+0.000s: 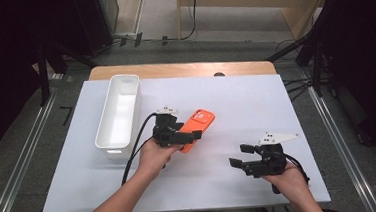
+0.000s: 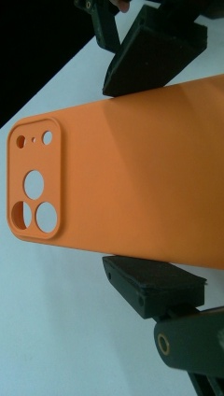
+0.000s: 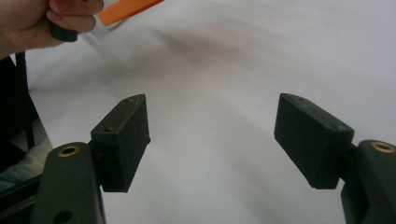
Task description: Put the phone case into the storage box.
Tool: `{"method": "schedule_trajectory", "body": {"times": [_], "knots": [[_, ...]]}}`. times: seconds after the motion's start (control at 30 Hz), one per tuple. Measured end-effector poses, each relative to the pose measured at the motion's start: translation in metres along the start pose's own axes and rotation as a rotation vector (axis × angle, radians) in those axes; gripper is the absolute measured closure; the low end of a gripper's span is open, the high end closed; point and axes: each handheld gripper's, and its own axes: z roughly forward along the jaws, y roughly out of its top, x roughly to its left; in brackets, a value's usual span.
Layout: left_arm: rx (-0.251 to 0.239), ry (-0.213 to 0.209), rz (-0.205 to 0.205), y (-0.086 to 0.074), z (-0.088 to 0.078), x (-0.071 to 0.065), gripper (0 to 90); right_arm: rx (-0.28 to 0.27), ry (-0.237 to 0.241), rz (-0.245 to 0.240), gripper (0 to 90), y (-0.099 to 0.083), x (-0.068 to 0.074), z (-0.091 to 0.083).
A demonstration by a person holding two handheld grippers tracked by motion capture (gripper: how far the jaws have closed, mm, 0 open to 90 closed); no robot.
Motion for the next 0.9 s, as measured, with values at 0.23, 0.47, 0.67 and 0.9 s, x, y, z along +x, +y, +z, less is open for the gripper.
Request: {"method": "schedule_trajectory", "body": {"times": [0.23,0.47,0.67,0.9], "knots": [[-0.054,0.016,-0.027,-0.004,-0.004,0.001,15.6,-0.022,-0.001,0.05,25.4,0.007,-0.001,0.0],[-0.111,0.029,-0.03,-0.007,-0.008,-0.001,15.6,-0.046,-0.012,0.057,25.0,0.015,0.001,0.0],[-0.138,0.049,-0.04,-0.011,-0.008,-0.003,15.6,-0.053,0.0,0.083,25.1,0.026,0.001,0.002],[-0.18,0.081,-0.039,-0.015,-0.01,-0.005,15.6,-0.067,-0.004,0.068,25.1,0.04,0.004,0.006]]}}
